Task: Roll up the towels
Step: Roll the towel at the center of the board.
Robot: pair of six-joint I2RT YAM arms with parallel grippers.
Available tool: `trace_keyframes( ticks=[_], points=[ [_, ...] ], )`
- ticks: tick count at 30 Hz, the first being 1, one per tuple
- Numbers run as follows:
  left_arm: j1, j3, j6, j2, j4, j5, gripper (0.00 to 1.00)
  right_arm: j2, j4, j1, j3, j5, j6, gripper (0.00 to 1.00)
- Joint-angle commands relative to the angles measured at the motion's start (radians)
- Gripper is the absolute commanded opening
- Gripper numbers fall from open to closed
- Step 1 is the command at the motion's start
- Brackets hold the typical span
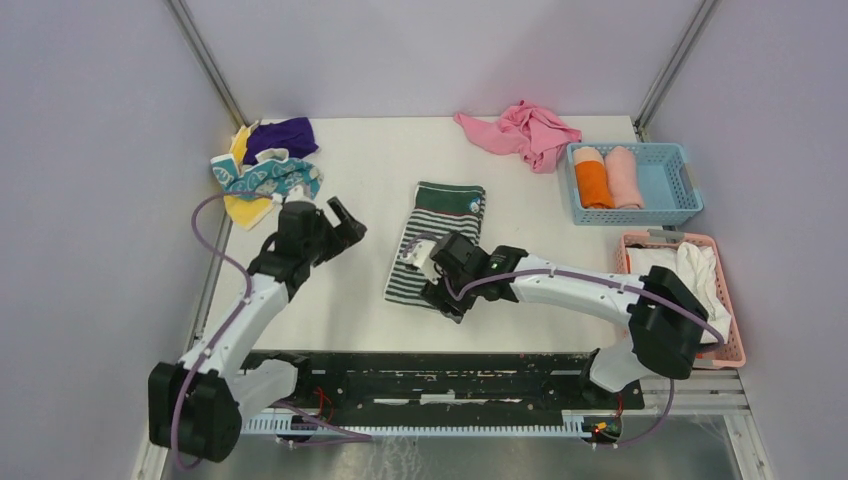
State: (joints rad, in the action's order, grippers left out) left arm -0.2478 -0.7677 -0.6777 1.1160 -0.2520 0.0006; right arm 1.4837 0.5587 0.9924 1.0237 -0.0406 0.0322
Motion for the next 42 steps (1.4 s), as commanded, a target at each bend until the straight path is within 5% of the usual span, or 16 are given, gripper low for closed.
trace_keyframes(
  ticks=[1, 7, 16, 22, 24, 34, 42],
  points=[
    [0.024, 0.169, -0.096, -0.193, -0.021, 0.002, 1.0, 0.076, 0.002, 0.048, 0.052, 0.095, -0.188, 0.67],
    [0.023, 0.316, -0.213, -0.319, -0.06, 0.123, 0.99, 0.173, -0.004, 0.078, 0.072, 0.148, -0.253, 0.64],
    [0.001, 0.432, -0.323, -0.261, 0.017, 0.189, 1.0, 0.29, -0.108, 0.088, 0.037, 0.129, -0.283, 0.53],
    [-0.056, 0.477, -0.436, -0.247, 0.076, 0.156, 0.97, 0.359, -0.1, 0.087, 0.077, 0.054, -0.195, 0.07],
    [-0.076, 0.488, -0.479, -0.257, 0.085, 0.136, 0.96, 0.343, -0.131, 0.085, 0.071, 0.024, -0.149, 0.01],
    [-0.215, 0.477, -0.615, -0.205, 0.132, -0.002, 0.9, 0.285, -0.274, 0.084, 0.041, -0.038, 0.074, 0.01],
    [-0.226, 0.448, -0.63, -0.086, 0.168, -0.112, 0.68, 0.255, -0.335, 0.083, -0.008, -0.049, 0.127, 0.01]
  ],
)
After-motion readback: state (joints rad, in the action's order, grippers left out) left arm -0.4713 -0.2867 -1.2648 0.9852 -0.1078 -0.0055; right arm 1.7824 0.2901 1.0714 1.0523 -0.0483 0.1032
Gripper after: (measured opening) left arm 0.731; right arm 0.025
